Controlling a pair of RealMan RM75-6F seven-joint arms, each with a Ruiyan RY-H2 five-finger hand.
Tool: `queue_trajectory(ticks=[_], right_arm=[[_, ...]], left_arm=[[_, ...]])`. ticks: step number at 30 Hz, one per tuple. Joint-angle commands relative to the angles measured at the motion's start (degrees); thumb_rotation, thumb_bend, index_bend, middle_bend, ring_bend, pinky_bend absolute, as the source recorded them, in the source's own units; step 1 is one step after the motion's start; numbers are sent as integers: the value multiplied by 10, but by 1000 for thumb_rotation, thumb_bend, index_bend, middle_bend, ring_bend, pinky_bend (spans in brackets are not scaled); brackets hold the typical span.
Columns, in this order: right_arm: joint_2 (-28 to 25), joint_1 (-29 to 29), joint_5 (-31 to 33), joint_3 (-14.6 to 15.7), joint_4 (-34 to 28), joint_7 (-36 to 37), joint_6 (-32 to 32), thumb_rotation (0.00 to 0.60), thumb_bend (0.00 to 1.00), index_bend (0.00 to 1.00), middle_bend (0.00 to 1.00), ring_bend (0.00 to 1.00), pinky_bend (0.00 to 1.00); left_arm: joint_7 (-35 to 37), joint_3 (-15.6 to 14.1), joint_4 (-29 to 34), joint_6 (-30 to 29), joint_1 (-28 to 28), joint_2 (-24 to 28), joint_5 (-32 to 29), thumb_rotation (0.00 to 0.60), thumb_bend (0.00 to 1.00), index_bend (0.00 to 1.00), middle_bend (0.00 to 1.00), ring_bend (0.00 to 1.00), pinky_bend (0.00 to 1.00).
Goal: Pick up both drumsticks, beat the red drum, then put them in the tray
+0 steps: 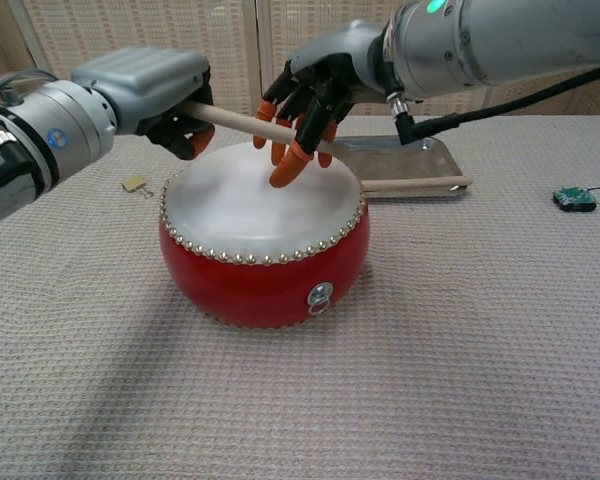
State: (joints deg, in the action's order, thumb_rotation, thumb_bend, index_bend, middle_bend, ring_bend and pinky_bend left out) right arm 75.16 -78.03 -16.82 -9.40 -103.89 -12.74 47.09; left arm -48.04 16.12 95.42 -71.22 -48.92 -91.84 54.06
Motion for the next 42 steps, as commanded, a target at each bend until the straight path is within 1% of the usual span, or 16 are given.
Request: queue_trajectory(ticks=[1, 4, 7, 17, 23, 25, 31, 34, 37, 39, 42], right_arm=[[17, -6, 13, -5, 9, -11, 13, 600, 39, 469, 451, 357, 517], [36, -10, 25, -12, 18, -20, 26, 600, 87, 514, 481, 381, 526], [49, -10, 34, -22, 22, -22, 34, 600, 138, 570, 529, 429, 537], [68, 10, 31, -47, 27, -21, 61, 600, 272, 752, 684, 570, 596], [82, 18, 35, -53, 39, -30, 64, 600, 294, 819, 752, 638, 630], [85, 22, 33, -57, 41, -30, 65, 600, 296, 851, 786, 674, 648], [91, 33, 26, -65, 46, -32, 64, 600, 300, 955, 844, 734, 666], [91, 37, 23, -66, 48, -36, 59, 600, 301, 989, 862, 755, 667], [92, 42, 17, -68, 48, -38, 58, 600, 301, 1000, 884, 780, 675], [93, 47, 11, -70, 49, -35, 58, 600, 301, 1000, 894, 791, 682], [96, 56, -1, -75, 51, -28, 58, 600, 301, 1000, 906, 807, 695]], left_arm=[[-5, -2, 0, -6, -3, -5, 3, 600, 691, 1000, 1000, 1000, 1000], [-15, -6, -1, -12, -7, -12, 9, 600, 691, 999, 1000, 1000, 1000], [-28, -10, -5, -17, -11, -18, 12, 600, 691, 999, 1000, 1000, 1000], [-33, -13, -21, -23, -14, -29, 13, 600, 689, 997, 1000, 1000, 1000], [-31, -16, -22, -23, -13, -30, 17, 600, 684, 977, 1000, 1000, 1000], [-31, -17, -22, -24, -13, -30, 20, 600, 675, 955, 1000, 1000, 1000], [-24, -20, -22, -27, -11, -28, 32, 600, 639, 876, 1000, 1000, 1000], [-21, -22, -24, -29, -10, -28, 39, 600, 619, 826, 1000, 1000, 1000], [-16, -22, -26, -30, -8, -28, 45, 600, 594, 769, 1000, 988, 1000], [-14, -22, -25, -28, -7, -26, 46, 600, 573, 724, 981, 966, 1000], [-11, -24, -23, -30, -6, -24, 55, 600, 545, 640, 906, 916, 1000]])
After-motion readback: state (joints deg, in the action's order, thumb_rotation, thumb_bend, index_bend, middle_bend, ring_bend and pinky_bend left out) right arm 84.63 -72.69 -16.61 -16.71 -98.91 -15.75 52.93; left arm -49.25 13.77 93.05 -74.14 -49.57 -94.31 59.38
